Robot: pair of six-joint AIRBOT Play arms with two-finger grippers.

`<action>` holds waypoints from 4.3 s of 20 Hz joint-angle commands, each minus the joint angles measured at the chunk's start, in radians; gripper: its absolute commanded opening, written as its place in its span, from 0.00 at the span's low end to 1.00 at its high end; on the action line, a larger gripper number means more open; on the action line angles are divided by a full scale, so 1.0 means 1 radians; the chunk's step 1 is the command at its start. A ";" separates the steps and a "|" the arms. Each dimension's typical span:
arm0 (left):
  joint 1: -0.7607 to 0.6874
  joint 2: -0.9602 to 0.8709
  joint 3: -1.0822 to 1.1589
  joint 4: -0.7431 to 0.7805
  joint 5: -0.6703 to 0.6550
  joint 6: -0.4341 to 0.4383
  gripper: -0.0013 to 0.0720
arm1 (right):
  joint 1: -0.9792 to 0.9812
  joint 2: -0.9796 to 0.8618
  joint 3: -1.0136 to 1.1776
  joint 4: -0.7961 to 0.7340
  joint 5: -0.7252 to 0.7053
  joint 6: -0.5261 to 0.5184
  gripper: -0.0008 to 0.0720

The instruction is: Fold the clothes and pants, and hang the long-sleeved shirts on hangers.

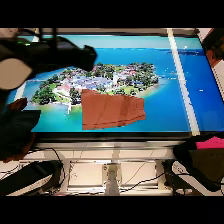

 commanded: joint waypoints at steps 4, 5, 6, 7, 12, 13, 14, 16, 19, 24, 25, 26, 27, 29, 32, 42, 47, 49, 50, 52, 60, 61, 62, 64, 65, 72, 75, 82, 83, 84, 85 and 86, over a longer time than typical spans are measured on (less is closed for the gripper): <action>0.037 0.085 -0.246 0.129 -0.144 -0.070 0.76 | 0.287 -0.001 -0.358 -0.439 -0.008 -0.135 0.04; 0.040 0.108 -0.343 0.130 -0.092 -0.113 0.76 | 0.297 -0.001 -0.429 -0.442 -0.060 -0.130 0.08; 0.040 0.135 -0.449 0.132 -0.035 -0.172 0.75 | 0.298 -0.001 -0.498 -0.429 -0.101 -0.126 0.20; 0.041 0.159 -0.544 0.132 0.010 -0.238 0.75 | 0.297 -0.001 -0.577 -0.413 -0.138 -0.131 0.42; 0.086 0.183 -0.885 0.039 0.103 -0.422 0.75 | 0.298 -0.001 -0.921 -0.364 -0.203 -0.187 0.60; 0.097 0.183 -0.925 -0.016 0.167 -0.402 0.75 | 0.298 -0.002 -0.966 -0.323 -0.214 -0.187 0.72; 0.105 0.182 -0.952 -0.077 0.238 -0.374 0.75 | 0.298 -0.008 -0.994 -0.278 -0.217 -0.187 0.72; 0.120 0.180 -0.983 -0.177 0.363 -0.358 0.74 | 0.298 -0.041 -1.007 -0.198 -0.217 -0.187 0.72; 0.135 0.179 -0.993 -0.207 0.385 -0.352 0.74 | 0.298 -0.111 -1.007 -0.088 -0.263 -0.186 0.72; 0.134 0.179 -0.994 -0.207 0.367 -0.336 0.74 | 0.298 -0.237 -1.007 -0.018 -0.292 -0.188 0.72; 0.134 0.179 -0.994 -0.207 0.367 -0.336 0.74 | 0.298 -0.249 -1.007 -0.002 -0.306 -0.188 0.72; 0.134 0.179 -0.994 -0.207 0.367 -0.337 0.74 | 0.298 -0.254 -1.007 0.011 -0.322 -0.188 0.72; 0.134 0.179 -0.994 -0.206 0.367 -0.336 0.74 | 0.298 -0.256 -1.007 0.020 -0.332 -0.188 0.70; 0.134 0.179 -0.994 -0.202 0.367 -0.336 0.74 | 0.298 -0.256 -1.007 0.041 -0.346 -0.188 0.66; 0.134 0.179 -0.994 -0.202 0.367 -0.336 0.74 | 0.319 -0.256 -1.007 0.066 -0.374 -0.188 0.65; 0.134 0.180 -0.995 -0.147 0.367 -0.348 0.60 | 0.434 -0.253 -0.998 0.078 -0.494 -0.187 0.04; 0.134 0.179 -0.995 -0.087 0.368 -0.457 0.60 | 0.434 -0.193 -0.996 0.254 -0.533 -0.197 0.04; 0.135 0.179 -1.003 -0.089 0.369 -0.485 0.60 | 0.434 -0.151 -0.996 0.304 -0.546 -0.214 0.04; 0.135 0.179 -1.018 -0.089 0.372 -0.522 0.60 | 0.434 -0.128 -0.996 0.328 -0.552 -0.214 0.04; 0.134 0.179 -1.069 -0.121 0.379 -0.616 0.60 | 0.434 -0.086 -0.996 0.365 -0.574 -0.214 0.04; 0.134 0.177 -1.307 -0.531 0.762 -0.626 0.61 | 0.434 -0.042 -0.996 0.379 -0.597 -0.214 0.04; 0.134 0.171 -1.316 -0.544 0.790 -0.625 0.61 | 0.434 -0.042 -0.996 0.379 -0.597 -0.214 0.04; 0.134 0.157 -1.317 -0.547 0.808 -0.626 0.61 | 0.436 -0.042 -0.996 0.379 -0.595 -0.214 0.04; 0.134 0.116 -1.317 -0.592 0.837 -0.625 0.61 | 0.452 -0.042 -0.996 0.379 -0.595 -0.214 0.04; 0.134 0.094 -1.317 -0.618 0.861 -0.625 0.61 | 0.465 -0.042 -0.996 0.377 -0.595 -0.214 0.04; 0.134 0.068 -1.315 -0.640 1.060 -0.625 0.43 | 0.513 -0.042 -0.996 0.373 -0.598 -0.214 0.04; 0.134 0.068 -1.315 -0.640 1.071 -0.625 0.40 | 0.514 -0.042 -0.996 0.373 -0.597 -0.214 0.04; 0.135 0.135 -1.311 -0.639 1.221 -0.597 0.05 | 0.513 -0.041 -0.985 0.372 -0.597 -0.226 0.04; 0.139 0.169 -1.311 -0.639 1.294 -0.598 0.05 | 0.513 -0.040 -0.968 0.372 -0.598 -0.246 0.04; 0.148 0.200 -1.311 -0.639 1.364 -0.598 0.05 | 0.513 -0.037 -0.946 0.372 -0.603 -0.269 0.04; 0.169 0.232 -1.310 -0.639 1.431 -0.598 0.05 | 0.513 -0.035 -0.915 0.372 -0.614 -0.297 0.04; 0.196 0.255 -1.304 -0.639 1.465 -0.598 0.05 | 0.513 -0.035 -0.880 0.367 -0.630 -0.326 0.04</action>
